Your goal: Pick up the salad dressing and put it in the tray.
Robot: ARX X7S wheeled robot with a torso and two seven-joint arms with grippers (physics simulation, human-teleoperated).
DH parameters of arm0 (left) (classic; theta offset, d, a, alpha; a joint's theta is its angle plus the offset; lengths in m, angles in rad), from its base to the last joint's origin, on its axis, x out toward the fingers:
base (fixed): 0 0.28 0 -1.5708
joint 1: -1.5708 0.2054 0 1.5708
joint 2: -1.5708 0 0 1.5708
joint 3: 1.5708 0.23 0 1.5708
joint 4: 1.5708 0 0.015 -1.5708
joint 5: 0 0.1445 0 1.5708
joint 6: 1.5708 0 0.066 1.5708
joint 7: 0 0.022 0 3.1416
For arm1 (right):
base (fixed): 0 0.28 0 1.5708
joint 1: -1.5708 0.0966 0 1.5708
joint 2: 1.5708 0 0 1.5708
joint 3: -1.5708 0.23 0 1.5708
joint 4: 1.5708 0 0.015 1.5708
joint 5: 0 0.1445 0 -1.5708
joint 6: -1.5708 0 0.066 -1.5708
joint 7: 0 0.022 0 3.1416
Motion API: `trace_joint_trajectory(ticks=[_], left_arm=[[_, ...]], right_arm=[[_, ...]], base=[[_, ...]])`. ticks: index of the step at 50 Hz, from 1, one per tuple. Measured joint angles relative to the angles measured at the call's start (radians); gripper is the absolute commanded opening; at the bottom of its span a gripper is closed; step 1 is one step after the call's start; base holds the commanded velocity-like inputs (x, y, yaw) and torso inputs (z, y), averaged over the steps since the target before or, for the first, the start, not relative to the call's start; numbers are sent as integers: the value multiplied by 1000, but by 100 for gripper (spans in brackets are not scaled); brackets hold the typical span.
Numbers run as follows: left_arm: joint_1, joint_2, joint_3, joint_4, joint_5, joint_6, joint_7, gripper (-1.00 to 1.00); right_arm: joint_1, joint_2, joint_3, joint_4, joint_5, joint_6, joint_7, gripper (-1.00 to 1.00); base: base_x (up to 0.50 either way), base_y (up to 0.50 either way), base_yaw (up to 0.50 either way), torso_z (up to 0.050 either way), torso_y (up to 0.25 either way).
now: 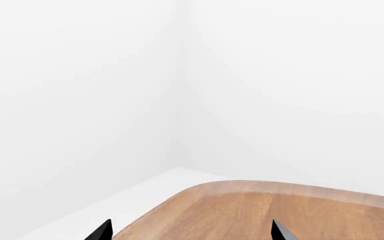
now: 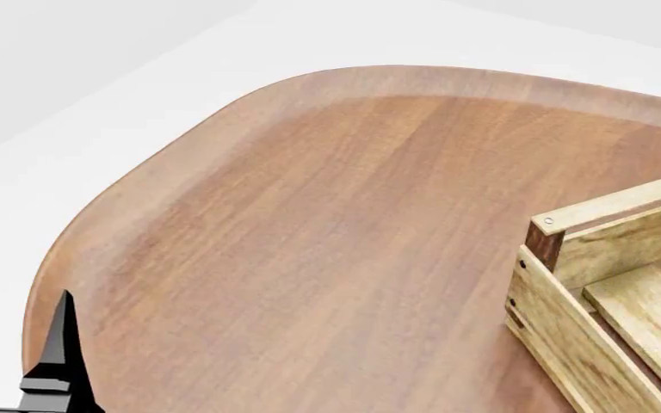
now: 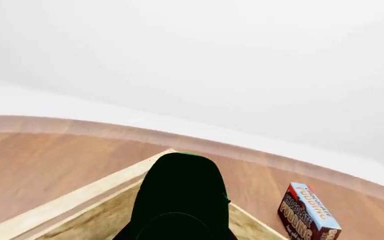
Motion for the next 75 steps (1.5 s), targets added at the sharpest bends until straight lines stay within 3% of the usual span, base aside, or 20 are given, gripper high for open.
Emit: trace_joint_trajectory(ticks=[38, 75], left_arm=[[2, -8, 17, 1, 10, 11, -5, 100], [8, -12, 18, 2, -10, 33, -4, 100]], right_arm=[[80, -33, -2, 479, -119, -280, 41, -100], [175, -94, -31, 1006, -195, -656, 24, -100]], base=[[0, 0, 0, 0, 1], [0, 0, 0, 0, 1]])
